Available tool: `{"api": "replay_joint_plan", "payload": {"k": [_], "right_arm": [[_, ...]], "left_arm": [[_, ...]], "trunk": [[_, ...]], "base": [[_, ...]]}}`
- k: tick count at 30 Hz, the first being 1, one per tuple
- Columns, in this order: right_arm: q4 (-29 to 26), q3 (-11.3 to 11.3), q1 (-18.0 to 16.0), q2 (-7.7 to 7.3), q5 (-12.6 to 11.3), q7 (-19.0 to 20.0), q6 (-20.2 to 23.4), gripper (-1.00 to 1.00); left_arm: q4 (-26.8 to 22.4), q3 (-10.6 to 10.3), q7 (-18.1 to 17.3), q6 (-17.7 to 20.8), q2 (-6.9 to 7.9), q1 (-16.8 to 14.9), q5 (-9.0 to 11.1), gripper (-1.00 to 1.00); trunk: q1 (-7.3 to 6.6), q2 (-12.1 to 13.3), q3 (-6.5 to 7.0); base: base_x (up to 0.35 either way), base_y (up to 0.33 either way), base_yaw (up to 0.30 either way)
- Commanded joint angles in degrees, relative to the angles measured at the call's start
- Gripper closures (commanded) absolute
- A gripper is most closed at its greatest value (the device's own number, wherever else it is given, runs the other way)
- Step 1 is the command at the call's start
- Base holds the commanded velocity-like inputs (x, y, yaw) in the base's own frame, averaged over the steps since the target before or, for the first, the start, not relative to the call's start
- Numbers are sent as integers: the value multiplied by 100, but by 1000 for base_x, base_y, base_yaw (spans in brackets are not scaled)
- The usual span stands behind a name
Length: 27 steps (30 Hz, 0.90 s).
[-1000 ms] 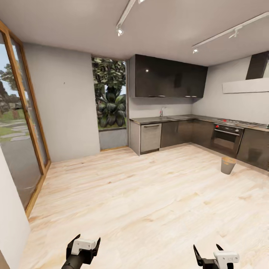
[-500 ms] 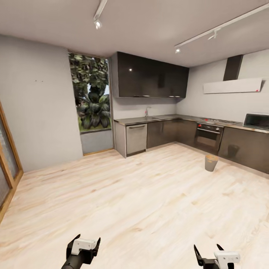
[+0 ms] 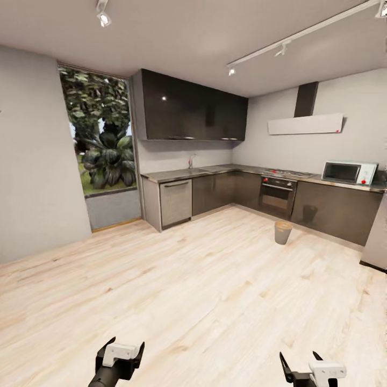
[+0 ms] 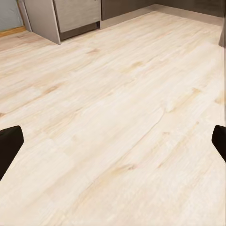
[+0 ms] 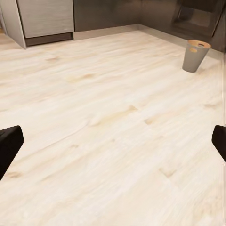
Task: Put the three can of soda from the living room inside the tash can in the kitchen.
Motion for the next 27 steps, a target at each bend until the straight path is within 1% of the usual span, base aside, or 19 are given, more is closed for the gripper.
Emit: {"api": "replay_joint_plan", "payload": {"k": [1,6,14,27], "right_arm": [[0,-2,1,0,0,0,0,-100],[0,-7,2,0,-23,4,0,-100],[0,-9,3,-16,-244,41,0,-100],[0,-10,3,-34,-287,70,0,-100]], "left_arm": [[0,0,0,0,0,0,0,-100],[2,0,0,0,0,0,-5,-100],[2,0,0,0,0,0,-6,-100],[2,3,0,0,-1,0,-7,-100]], "trunk": [[0,0,0],[0,0,0],[0,0,0],[0,0,0]], "base": [[323,0,-183],[323,0,-154],[323,0,-115],[323,0,-19]]}}
